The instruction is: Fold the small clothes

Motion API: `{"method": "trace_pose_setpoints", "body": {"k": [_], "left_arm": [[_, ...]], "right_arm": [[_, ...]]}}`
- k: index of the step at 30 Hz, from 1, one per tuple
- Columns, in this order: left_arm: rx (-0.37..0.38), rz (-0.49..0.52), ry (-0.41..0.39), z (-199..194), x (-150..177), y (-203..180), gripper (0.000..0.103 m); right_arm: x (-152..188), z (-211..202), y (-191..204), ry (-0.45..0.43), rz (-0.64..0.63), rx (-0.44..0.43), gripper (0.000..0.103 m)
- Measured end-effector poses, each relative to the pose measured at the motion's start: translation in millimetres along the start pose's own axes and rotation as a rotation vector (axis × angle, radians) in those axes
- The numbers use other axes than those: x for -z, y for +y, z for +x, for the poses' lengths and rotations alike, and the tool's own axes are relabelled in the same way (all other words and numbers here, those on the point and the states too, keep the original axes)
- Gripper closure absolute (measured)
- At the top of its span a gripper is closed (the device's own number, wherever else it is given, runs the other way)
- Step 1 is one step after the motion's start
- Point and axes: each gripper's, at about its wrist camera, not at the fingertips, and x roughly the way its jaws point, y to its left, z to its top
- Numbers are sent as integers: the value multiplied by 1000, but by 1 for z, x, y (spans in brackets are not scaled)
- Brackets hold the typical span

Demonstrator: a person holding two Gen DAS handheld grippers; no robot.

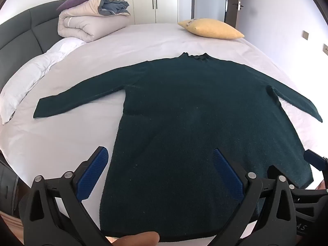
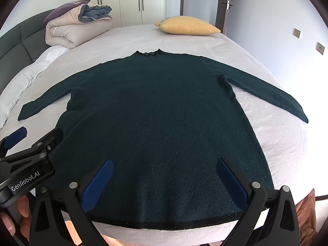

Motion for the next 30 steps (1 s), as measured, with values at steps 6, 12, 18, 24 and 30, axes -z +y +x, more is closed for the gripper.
{"method": "trace_pose_setpoints", "body": {"k": [6,12,18,24,30], "left_arm": [[22,-11,3,0,-1,-2,0],[31,-19,14,6,4,7,0],[32,-18,16,7,4,6,0],[34,-20,17,7,4,7,0],[37,-20,18,9,5,8,0]], "right_arm": [[1,0,1,0,1,-3,0],[1,1,1,4,3,-3,0],[2,2,1,4,1,-1,0],[2,3,2,5,1,-1,0],[3,3,2,6,0,0,0]]}}
